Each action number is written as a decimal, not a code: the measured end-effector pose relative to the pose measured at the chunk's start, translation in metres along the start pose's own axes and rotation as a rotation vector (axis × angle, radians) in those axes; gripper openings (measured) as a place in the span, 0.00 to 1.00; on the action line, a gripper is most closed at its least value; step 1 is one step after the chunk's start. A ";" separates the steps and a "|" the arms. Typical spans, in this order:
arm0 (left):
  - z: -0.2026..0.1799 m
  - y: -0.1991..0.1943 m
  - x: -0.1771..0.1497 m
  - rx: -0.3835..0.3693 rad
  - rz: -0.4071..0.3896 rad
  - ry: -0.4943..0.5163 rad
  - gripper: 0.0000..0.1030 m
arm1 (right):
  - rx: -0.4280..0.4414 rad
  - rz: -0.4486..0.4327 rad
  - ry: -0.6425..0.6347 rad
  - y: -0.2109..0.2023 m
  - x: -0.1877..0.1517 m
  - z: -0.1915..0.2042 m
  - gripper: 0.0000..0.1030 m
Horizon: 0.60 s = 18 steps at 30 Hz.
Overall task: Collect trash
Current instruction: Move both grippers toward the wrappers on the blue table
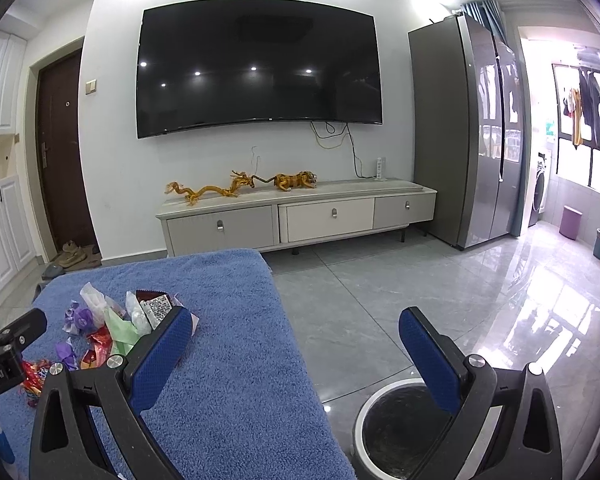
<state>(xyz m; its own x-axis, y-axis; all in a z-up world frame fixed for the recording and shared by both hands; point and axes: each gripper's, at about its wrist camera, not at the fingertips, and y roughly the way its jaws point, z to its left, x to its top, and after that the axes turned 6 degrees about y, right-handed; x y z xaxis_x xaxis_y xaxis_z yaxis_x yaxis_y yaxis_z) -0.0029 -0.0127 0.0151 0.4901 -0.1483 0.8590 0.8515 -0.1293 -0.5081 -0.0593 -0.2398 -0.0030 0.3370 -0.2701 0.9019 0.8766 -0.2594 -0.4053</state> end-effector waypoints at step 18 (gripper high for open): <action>0.048 -0.001 -0.004 0.069 0.028 -0.032 1.00 | 0.102 -0.031 -0.009 -0.009 0.004 0.007 1.00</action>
<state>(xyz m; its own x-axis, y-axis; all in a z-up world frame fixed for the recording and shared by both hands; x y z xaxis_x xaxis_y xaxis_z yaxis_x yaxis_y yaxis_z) 0.0031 0.0348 0.0156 0.5191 -0.1192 0.8464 0.8474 -0.0572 -0.5278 -0.0633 -0.2319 0.0049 0.3119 -0.2548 0.9153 0.9169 -0.1717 -0.3602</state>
